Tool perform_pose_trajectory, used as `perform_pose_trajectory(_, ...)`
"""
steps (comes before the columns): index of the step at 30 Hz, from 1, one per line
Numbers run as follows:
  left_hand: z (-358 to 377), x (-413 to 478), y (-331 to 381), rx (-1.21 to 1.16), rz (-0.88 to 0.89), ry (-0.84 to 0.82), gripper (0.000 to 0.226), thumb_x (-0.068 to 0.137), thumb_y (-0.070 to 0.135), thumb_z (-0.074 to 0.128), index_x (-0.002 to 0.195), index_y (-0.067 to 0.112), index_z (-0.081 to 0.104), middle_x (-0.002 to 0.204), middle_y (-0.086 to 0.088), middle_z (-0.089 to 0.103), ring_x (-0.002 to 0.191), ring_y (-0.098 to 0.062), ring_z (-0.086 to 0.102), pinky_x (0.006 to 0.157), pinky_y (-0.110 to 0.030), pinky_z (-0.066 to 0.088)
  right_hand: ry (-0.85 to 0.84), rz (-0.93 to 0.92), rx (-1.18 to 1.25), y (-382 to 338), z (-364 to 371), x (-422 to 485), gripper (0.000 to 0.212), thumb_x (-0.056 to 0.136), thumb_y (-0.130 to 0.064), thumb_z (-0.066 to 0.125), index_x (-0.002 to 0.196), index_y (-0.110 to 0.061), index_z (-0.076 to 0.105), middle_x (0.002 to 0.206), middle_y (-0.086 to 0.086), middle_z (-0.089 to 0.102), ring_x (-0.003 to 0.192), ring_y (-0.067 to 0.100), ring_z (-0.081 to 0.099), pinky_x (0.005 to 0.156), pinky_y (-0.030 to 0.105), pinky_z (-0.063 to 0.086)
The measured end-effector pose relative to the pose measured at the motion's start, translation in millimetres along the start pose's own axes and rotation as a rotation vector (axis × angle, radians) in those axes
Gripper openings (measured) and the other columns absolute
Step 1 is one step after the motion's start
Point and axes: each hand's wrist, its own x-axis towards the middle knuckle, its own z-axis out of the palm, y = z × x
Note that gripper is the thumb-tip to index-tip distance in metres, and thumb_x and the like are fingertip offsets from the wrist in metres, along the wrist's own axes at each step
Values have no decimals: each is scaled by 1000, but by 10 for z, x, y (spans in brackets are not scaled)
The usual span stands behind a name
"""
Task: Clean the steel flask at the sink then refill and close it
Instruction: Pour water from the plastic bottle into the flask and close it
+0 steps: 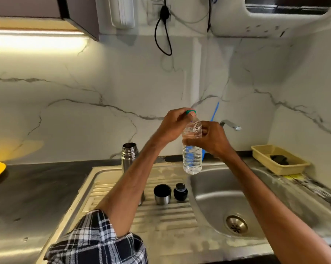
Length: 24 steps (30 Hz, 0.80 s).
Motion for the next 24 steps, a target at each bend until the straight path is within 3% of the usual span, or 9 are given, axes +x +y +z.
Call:
perform_pose_trajectory(3, -40, -137, 89, -51, -35, 21, 27, 99, 19, 66, 122, 7, 72, 109, -5, 77, 100, -14, 73, 87, -27, 59, -11, 14, -2, -146, -50, -186, 38, 62, -23, 92, 96, -19, 77, 84, -6, 77, 76, 5, 73, 79, 34, 61)
perform_pose_trajectory(7, 53, -336, 211, -32, -90, 205, 23, 91, 20, 76, 110, 9, 79, 95, -3, 79, 87, -15, 76, 85, -38, 62, 64, 73, 0, -242, 48, -406, 43, 54, -39, 91, 91, -24, 76, 79, -9, 77, 70, 4, 73, 73, 38, 63)
perform_pose_trajectory(12, 138, -602, 368, 52, -136, 468, 21, 77, 29, 88, 92, 15, 82, 77, 2, 78, 67, -9, 74, 71, -33, 63, 164, 86, -21, -416, 241, -686, 42, 57, -38, 93, 92, -25, 73, 82, -9, 77, 68, 0, 71, 67, 33, 62)
perform_pose_trajectory(17, 132, -813, 423, -10, -236, 590, 20, 68, 28, 93, 82, 18, 81, 59, 12, 67, 53, -6, 69, 58, -29, 61, 228, 129, -102, -521, 400, -891, 52, 53, -57, 84, 90, -25, 68, 78, -8, 73, 69, 9, 69, 66, 38, 60)
perform_pose_trajectory(21, 83, -990, 386, -100, -307, 619, 21, 67, 25, 94, 68, 22, 73, 61, 3, 71, 50, -13, 71, 57, -38, 64, 261, 153, -196, -677, 502, -1030, 54, 62, -46, 92, 96, -13, 65, 81, -2, 68, 70, 15, 58, 64, 34, 53)
perform_pose_trajectory(24, 5, -1121, 302, -114, -318, 664, 31, 70, 24, 92, 62, 23, 62, 56, 7, 65, 46, -7, 66, 54, -30, 60, 229, 119, -210, -788, 635, -1125, 48, 65, -44, 91, 90, -15, 61, 78, -1, 64, 66, 14, 56, 59, 27, 48)
